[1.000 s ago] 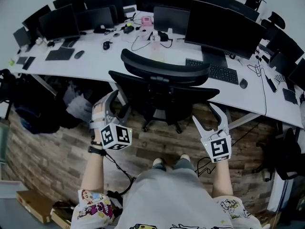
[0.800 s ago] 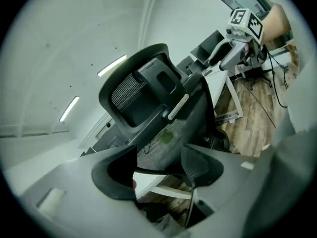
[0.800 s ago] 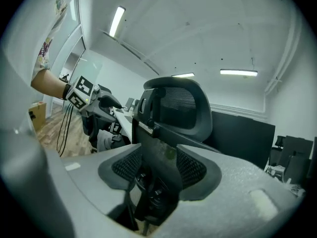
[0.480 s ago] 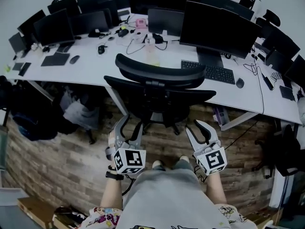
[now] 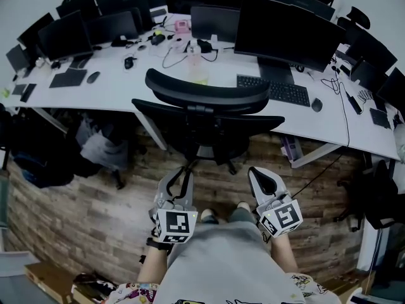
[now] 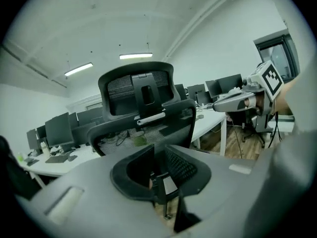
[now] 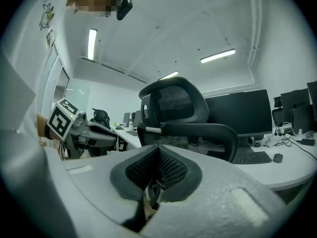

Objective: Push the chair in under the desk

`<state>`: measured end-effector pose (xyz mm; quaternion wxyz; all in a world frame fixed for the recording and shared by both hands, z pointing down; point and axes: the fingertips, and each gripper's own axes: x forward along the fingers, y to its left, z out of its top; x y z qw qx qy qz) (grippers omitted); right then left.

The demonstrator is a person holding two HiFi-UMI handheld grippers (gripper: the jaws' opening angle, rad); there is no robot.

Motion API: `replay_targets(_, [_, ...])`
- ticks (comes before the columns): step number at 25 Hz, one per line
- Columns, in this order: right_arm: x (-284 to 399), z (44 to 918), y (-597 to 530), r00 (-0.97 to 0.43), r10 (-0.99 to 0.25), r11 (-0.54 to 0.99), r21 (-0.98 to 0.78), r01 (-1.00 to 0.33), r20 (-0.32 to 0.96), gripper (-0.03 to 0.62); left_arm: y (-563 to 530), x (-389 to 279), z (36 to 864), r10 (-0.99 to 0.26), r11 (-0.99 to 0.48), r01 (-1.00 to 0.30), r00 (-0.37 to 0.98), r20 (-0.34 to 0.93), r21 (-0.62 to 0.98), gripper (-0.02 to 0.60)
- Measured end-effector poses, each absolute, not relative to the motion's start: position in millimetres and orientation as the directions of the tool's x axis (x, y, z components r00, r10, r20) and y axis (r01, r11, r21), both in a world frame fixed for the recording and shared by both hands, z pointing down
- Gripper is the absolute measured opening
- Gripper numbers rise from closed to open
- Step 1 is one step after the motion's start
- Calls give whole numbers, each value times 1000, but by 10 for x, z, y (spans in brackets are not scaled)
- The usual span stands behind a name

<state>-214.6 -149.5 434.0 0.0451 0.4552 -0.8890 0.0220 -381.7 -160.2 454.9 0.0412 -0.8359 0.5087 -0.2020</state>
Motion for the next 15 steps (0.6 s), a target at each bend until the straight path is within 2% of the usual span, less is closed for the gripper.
replay_targets(6, [-2094, 4366, -1444, -581, -808, 581, -33, -813, 94, 2, -1532, -3863, 4590, -871, -465, -855, 395, 293, -231, 11])
replay_targets(15, [-2031, 4401, -1443, -566, -818, 563, -53, -825, 104, 0, -1461, -3943, 4737, -862, -447, -883, 383, 331, -143, 11])
